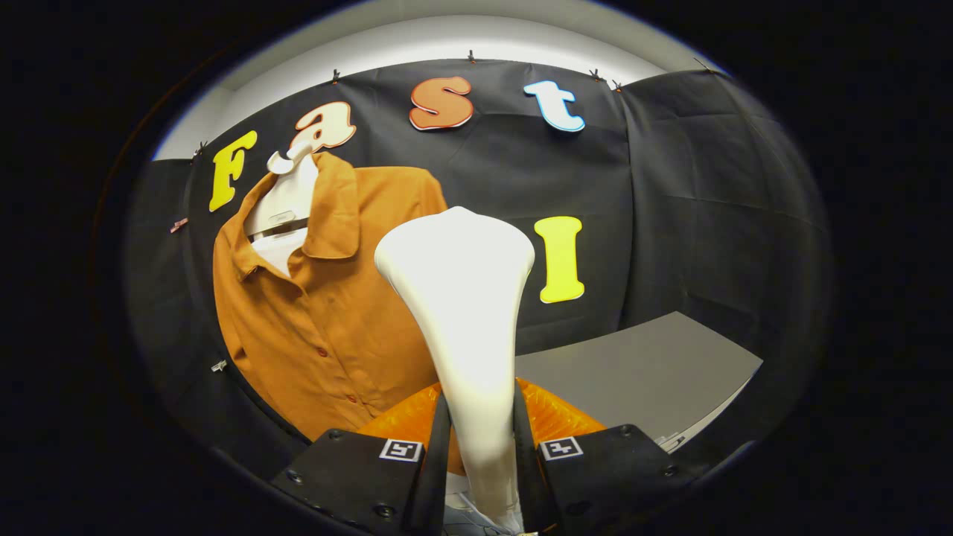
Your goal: Iron the clothes twice with a garment steamer, once on the left side and once on the right side.
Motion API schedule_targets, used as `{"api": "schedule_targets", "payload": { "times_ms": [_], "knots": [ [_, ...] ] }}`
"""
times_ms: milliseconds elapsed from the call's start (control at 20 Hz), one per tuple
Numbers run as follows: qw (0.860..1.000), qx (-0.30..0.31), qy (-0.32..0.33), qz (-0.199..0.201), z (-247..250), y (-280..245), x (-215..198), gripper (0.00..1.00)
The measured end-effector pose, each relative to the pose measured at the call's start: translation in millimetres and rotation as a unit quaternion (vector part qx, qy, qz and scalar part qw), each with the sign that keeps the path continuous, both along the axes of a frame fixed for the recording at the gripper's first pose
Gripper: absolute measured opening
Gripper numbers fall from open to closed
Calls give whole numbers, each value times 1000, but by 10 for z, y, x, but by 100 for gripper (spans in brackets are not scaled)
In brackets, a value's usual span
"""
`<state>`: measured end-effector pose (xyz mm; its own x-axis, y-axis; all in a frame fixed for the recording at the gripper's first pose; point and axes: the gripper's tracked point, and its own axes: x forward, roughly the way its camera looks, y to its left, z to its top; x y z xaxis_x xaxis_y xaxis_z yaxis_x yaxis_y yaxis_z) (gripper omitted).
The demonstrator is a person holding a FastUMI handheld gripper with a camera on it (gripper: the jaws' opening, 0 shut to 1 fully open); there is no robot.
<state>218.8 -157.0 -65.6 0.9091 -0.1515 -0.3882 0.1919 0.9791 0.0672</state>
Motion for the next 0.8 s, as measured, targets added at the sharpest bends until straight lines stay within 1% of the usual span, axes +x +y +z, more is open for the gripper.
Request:
{"api": "schedule_targets", "payload": {
  "times_ms": [350,600,800],
  "knots": [
    [1000,-18,4,-2,-98,594,193,43],
    [999,-21,20,-18,-295,772,361,43],
    [998,-37,41,-20,-475,857,465,43]
  ]
}}
